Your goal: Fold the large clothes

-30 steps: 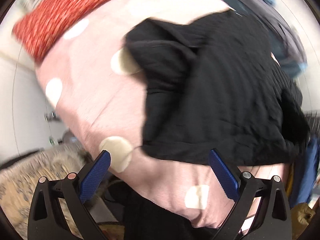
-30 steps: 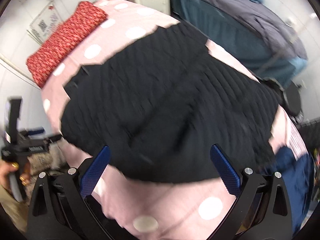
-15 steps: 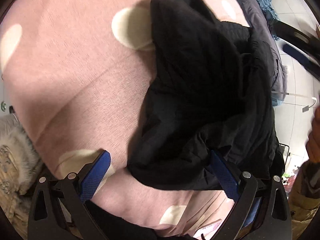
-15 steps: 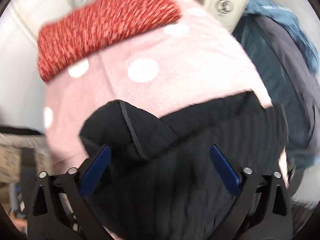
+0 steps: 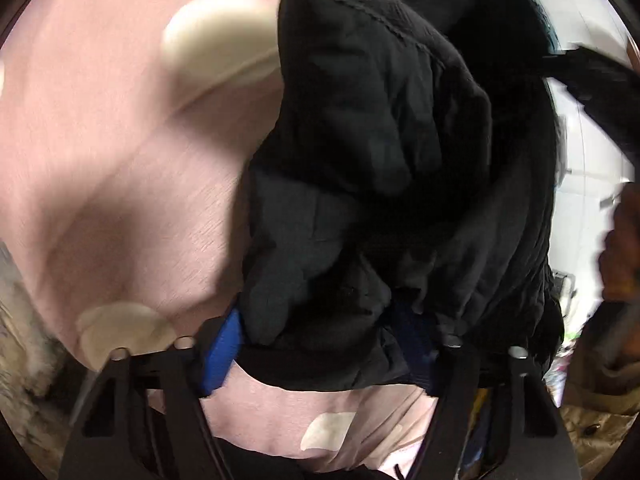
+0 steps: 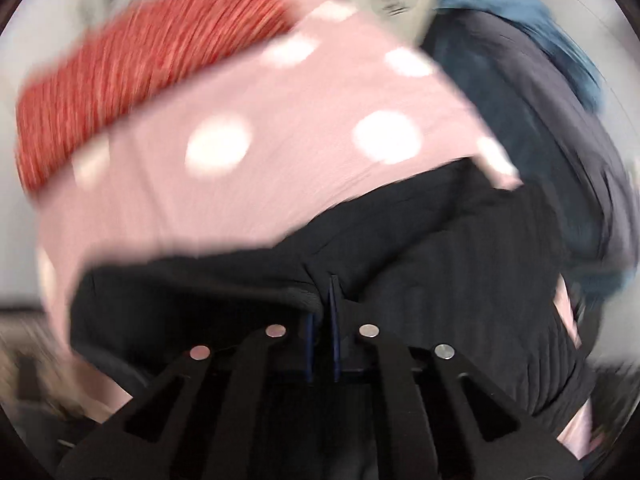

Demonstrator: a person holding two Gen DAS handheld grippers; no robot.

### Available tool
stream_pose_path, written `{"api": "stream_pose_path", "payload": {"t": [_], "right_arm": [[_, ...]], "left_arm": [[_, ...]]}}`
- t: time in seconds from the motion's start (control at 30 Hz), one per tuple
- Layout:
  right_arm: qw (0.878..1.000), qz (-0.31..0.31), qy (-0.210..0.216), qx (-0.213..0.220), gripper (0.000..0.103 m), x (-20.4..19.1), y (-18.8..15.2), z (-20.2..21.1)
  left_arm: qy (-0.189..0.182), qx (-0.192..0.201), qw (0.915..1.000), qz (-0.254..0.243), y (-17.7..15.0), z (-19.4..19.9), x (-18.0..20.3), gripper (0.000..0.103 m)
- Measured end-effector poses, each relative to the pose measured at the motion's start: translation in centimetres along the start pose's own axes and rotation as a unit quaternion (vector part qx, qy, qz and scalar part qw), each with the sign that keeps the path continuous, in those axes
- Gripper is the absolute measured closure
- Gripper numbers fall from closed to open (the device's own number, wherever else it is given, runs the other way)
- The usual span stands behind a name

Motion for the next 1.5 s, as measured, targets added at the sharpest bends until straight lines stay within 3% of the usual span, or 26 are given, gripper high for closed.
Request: {"api": "stream_pose_path", "payload": {"t": [0.1, 0.17, 0.27, 0.33, 0.37, 0.5, 0.57, 0.6, 0.7, 0.73, 0.77, 0.83, 0.87, 0.93, 1.0, 1.03, 1.07, 1.1, 1.13, 1.2, 1.27, 1.33, 1.37, 1.43, 1.47, 1.5], "right_arm": [[0.993, -0.097, 0.025, 0.066, 0.099, 5.9, 1.9, 7.8], [0.984, -0.124, 0.008, 0.126, 0.099, 9.3, 1.5, 13.3], [0.962, -0.158, -0.017, 0.221, 0.100, 14.8, -0.7, 23.1], [0.945, -0.179, -0.021, 0.274, 0.100, 17.7, -2.1, 29.3], [0.935, -0.182, -0.024, 0.304, 0.100, 19.0, -3.1, 33.1], [0.894, -0.143, -0.042, 0.422, 0.100, 20.6, -7.4, 46.4], [0.876, -0.145, -0.024, 0.459, 0.100, 21.2, -9.5, 51.2], [0.869, -0.152, -0.011, 0.471, 0.100, 21.5, -10.3, 52.9], [0.837, -0.165, 0.044, 0.520, 0.100, 21.8, -13.5, 59.4], [0.829, -0.158, 0.047, 0.535, 0.100, 21.4, -14.4, 61.0], [0.819, -0.148, 0.049, 0.552, 0.100, 21.0, -15.6, 62.9], [0.797, -0.130, 0.061, 0.586, 0.100, 20.1, -16.6, 66.4], [0.788, -0.129, 0.078, 0.597, 0.100, 20.3, -17.2, 67.9], [0.766, -0.126, 0.147, 0.614, 0.100, 20.1, -17.6, 70.4], [0.758, -0.106, 0.147, 0.627, 0.100, 19.3, -16.4, 71.2], [0.756, -0.102, 0.146, 0.630, 0.100, 19.2, -15.9, 71.1], [0.759, -0.104, 0.154, 0.623, 0.100, 19.4, -15.0, 70.7], [0.766, -0.122, 0.158, 0.611, 0.100, 20.4, -13.5, 69.6], [0.773, -0.141, 0.150, 0.601, 0.100, 21.5, -12.3, 68.2], [0.802, -0.185, 0.153, 0.547, 0.100, 25.0, -8.5, 63.3], [0.816, -0.275, 0.149, 0.486, 0.098, 29.7, -6.4, 56.2], [0.849, -0.350, 0.134, 0.374, 0.095, 33.6, -4.5, 47.2], [0.864, -0.371, 0.109, 0.322, 0.094, 34.6, -4.6, 43.3], [0.874, -0.406, 0.088, 0.253, 0.092, 35.9, -6.3, 36.5], [0.873, -0.425, 0.087, 0.225, 0.084, 36.2, -7.9, 33.4], [0.869, -0.437, 0.109, 0.207, 0.056, 35.9, -9.5, 31.4]], "left_arm": [[0.011, 0.041, 0.9969, -0.066, 1.8, 3.3, 4.7, 0.069], [-0.006, 0.086, 0.9896, -0.115, 3.3, 7.1, 9.1, 0.074], [-0.039, 0.147, 0.9712, -0.183, 4.7, 12.5, 15.2, 0.079], [-0.053, 0.193, 0.9499, -0.240, 4.8, 17.0, 20.3, 0.079], [-0.051, 0.217, 0.9375, -0.267, 4.6, 19.0, 22.5, 0.080], [-0.049, 0.341, 0.8602, -0.376, 1.2, 29.9, 31.7, 0.081], [-0.059, 0.385, 0.8255, -0.409, -1.4, 34.2, 34.8, 0.081], [-0.063, 0.398, 0.8123, -0.421, -2.6, 35.6, 36.2, 0.081], [-0.077, 0.437, 0.7693, -0.460, -7.5, 40.6, 38.2, 0.081], [-0.085, 0.454, 0.7522, -0.470, -9.1, 42.5, 39.1, 0.083], [-0.092, 0.481, 0.7311, -0.475, -10.7, 44.9, 39.7, 0.092], [-0.102, 0.524, 0.6995, -0.475, -12.9, 49.0, 40.8, 0.095], [-0.126, 0.536, 0.6849, -0.478, -13.9, 51.3, 41.4, 0.095], [-0.144, 0.547, 0.6767, -0.471, -14.6, 53.3, 42.1, 0.095], [-0.132, 0.558, 0.6693, -0.472, -15.3, 53.9, 43.0, 0.094], [-0.112, 0.563, 0.6693, -0.472, -15.2, 53.7, 43.4, 0.091], [-0.100, 0.564, 0.6723, -0.469, -14.8, 53.6, 43.6, 0.068], [-0.083, 0.557, 0.6835, -0.464, -13.9, 52.5, 43.8, 0.027], [-0.078, 0.545, 0.6951, -0.463, -13.1, 51.3, 43.8, 0.010], [-0.084, 0.518, 0.7194, -0.455, -11.3, 48.4, 43.5, 0.006], [-0.087, 0.475, 0.7558, -0.442, -8.3, 43.3, 42.2, 0.006], [-0.056, 0.414, 0.8089, -0.414, -4.8, 37.3, 40.5, 0.006], [-0.048, 0.391, 0.8248, -0.406, -3.1, 35.2, 39.5, 0.006], [-0.014, 0.329, 0.8657, -0.377, -0.3, 28.3, 36.3, 0.006], [0.006, 0.290, 0.8835, -0.368, 0.6, 24.6, 34.5, 0.006], [0.024, 0.264, 0.8938, -0.362, 0.9, 22.2, 33.0, 0.006]]}}
Point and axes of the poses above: each gripper's, at about its wrist camera, not at the fingertips, and z roughly against the way its jaws point, x to its right, y to its top, the point moved 7 cm from there along -z, roughly the way its jaws point, and after that the axes turned 9 degrees about -z, right-handed, at the moved point
